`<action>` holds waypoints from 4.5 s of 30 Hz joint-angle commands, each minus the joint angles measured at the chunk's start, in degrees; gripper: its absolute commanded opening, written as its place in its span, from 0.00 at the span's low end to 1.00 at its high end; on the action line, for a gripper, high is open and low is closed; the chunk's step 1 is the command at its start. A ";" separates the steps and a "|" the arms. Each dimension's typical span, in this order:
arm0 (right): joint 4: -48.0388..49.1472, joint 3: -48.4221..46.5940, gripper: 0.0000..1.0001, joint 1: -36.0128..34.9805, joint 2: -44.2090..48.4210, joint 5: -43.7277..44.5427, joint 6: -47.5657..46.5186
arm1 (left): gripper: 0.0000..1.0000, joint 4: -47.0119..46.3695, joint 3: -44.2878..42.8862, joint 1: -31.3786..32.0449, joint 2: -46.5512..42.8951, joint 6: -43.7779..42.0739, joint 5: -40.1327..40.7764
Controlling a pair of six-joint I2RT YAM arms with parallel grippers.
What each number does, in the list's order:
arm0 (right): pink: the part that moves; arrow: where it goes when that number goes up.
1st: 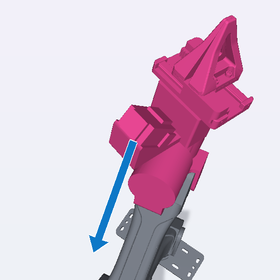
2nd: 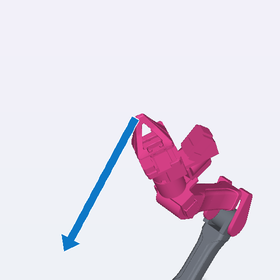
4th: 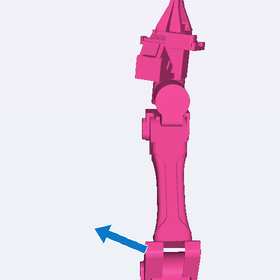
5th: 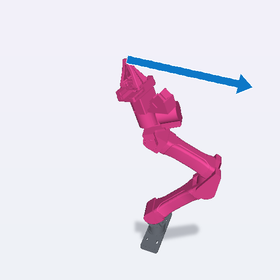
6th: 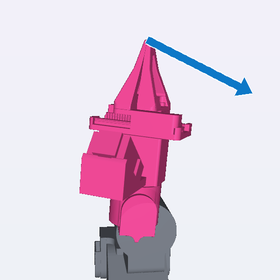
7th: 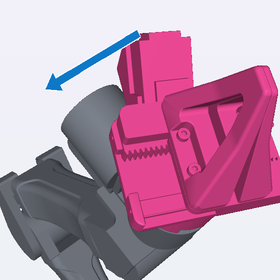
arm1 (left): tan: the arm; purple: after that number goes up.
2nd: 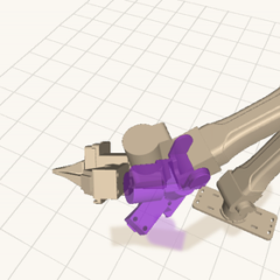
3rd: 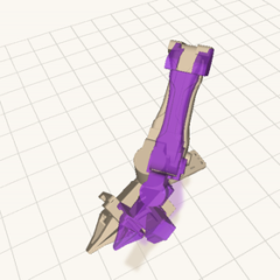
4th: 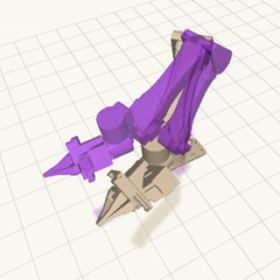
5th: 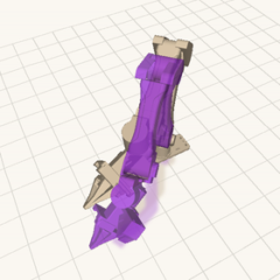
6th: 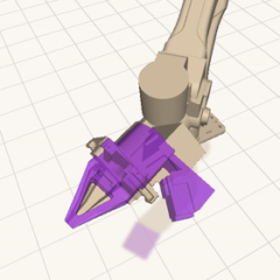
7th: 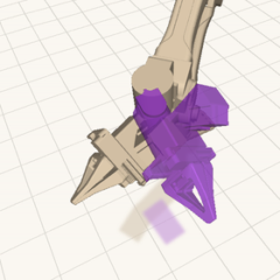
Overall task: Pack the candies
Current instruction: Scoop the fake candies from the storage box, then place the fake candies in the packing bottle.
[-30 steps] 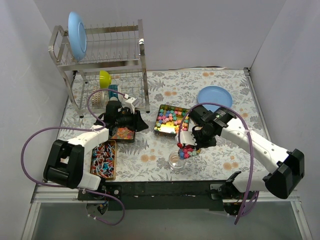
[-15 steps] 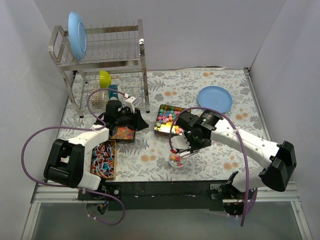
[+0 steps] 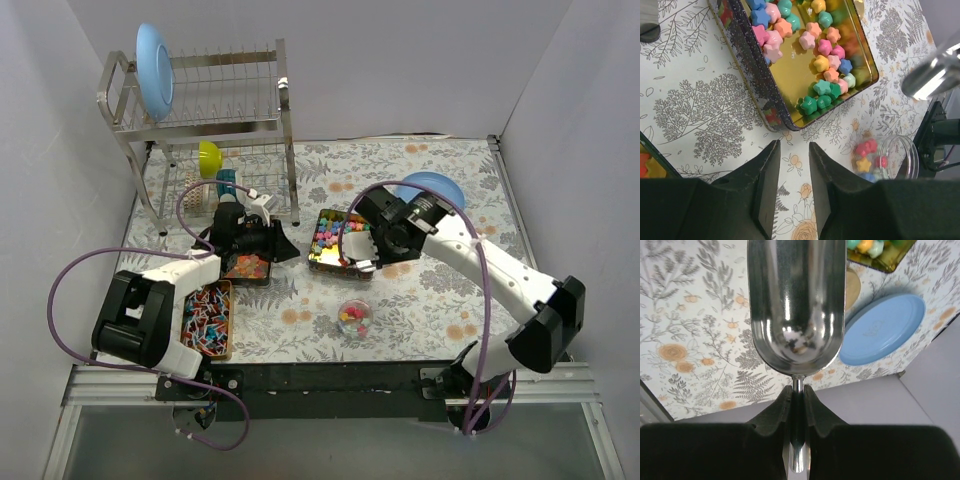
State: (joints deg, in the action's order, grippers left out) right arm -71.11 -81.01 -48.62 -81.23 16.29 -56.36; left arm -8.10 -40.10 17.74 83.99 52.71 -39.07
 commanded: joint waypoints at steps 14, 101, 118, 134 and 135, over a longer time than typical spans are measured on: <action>-3.68 -26.12 0.01 9.42 -28.18 14.02 -5.07 | 0.00 -5.70 5.64 1.86 -1.37 6.09 2.86; 3.80 11.14 0.01 7.67 1.25 -13.23 -14.84 | 0.34 6.43 -1.30 0.19 -3.57 2.05 3.30; -3.85 11.06 0.01 -8.33 -3.31 9.63 -9.12 | 0.38 6.95 0.37 0.10 -5.15 1.17 10.30; -3.77 7.19 0.01 -9.74 -2.18 11.75 -6.05 | 0.12 13.11 -1.73 0.10 -2.69 -2.00 34.33; -3.77 7.01 0.01 -9.74 -1.74 10.87 -5.61 | 0.09 13.28 -2.26 -0.07 -2.77 -1.47 29.89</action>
State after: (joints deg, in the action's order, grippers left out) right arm -72.71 -71.07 -57.95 -85.14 25.82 -63.66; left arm 2.83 -40.49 18.11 81.12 51.68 -8.64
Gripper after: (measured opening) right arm 0.186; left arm 0.135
